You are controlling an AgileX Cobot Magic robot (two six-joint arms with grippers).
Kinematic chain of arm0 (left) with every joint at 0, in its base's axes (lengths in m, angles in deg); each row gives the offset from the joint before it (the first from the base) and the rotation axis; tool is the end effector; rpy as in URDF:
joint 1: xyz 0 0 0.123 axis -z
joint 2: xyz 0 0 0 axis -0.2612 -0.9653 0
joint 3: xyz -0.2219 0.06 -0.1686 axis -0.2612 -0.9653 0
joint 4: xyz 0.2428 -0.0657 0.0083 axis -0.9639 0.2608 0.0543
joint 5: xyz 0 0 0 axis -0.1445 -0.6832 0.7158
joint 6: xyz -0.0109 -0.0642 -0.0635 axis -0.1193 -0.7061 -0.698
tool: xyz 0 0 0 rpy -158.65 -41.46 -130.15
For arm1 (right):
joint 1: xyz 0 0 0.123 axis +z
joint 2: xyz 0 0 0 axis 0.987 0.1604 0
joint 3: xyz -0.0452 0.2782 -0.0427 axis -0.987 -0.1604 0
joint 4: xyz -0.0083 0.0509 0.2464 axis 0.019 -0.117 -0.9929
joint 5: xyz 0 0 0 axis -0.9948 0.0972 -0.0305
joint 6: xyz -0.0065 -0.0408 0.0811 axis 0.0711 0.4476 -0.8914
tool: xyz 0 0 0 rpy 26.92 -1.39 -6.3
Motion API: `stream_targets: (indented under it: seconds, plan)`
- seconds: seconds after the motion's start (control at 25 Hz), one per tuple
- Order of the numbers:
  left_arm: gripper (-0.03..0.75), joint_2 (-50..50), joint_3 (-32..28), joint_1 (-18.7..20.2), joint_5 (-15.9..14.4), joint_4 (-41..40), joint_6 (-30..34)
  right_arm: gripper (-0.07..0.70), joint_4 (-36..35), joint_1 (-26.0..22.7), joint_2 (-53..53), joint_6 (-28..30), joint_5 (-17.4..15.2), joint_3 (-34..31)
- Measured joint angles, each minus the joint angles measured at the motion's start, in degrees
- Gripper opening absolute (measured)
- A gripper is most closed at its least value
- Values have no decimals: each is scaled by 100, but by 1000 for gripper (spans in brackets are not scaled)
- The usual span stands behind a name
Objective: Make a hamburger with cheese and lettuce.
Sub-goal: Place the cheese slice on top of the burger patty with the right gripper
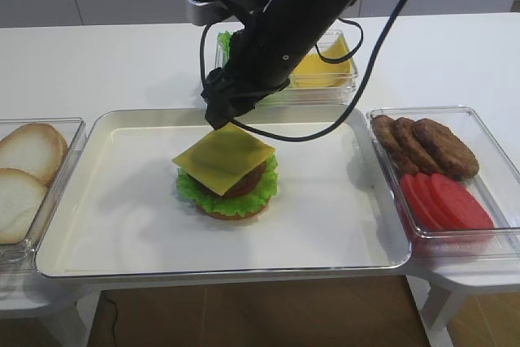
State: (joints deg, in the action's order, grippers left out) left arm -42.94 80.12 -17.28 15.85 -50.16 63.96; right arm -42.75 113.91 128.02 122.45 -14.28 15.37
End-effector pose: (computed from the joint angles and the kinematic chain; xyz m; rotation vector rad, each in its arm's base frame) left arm -0.0127 0.0059 0.2642 -0.1498 2.1559 0.0612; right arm 0.3427 0.2613 0.2500 -1.1595 2.3615 0.5804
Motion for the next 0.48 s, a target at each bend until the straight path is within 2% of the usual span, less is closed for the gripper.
stream_targets:
  seconds: [0.08,0.24,0.36,0.48]
  plan:
    - [418,0,0,0,0,0,0,498,52,0,-29,-75,-38,0]
    - [418,0,0,0,0,0,0,525,566,0,-288,-550,-143,0]
    - [418,0,0,0,0,0,0,526,1150,0,-524,-1125,-467,0]
    - [418,0,0,0,0,0,0,494,1442,-63,-698,-1415,-887,0]
